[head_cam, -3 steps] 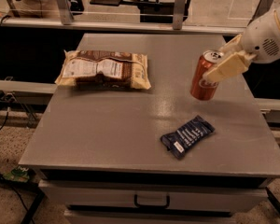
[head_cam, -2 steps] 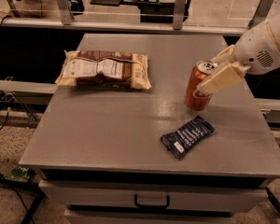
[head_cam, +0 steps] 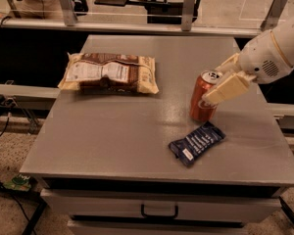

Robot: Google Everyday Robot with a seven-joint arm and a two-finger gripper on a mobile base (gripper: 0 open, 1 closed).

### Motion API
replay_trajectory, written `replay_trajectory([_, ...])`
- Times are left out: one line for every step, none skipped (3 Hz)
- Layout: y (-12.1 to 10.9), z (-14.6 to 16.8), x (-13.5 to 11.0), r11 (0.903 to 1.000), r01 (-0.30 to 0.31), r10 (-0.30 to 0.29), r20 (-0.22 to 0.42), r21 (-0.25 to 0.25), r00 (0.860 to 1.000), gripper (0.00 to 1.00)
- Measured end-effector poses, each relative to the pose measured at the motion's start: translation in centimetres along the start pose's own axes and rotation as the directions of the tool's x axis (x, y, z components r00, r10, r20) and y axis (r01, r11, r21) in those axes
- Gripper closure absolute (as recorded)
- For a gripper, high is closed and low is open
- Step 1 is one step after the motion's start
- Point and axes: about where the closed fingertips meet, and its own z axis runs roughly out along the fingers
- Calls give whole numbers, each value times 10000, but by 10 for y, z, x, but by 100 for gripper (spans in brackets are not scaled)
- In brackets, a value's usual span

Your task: Move coke can near rxbar blueberry

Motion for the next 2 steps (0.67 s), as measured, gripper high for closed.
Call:
replay_trajectory([-2,8,-1,9999,115,-115,-213,-11,9997,81])
replay_trajectory([-2,17,0,9995,288,-295,-632,-118,9976,50])
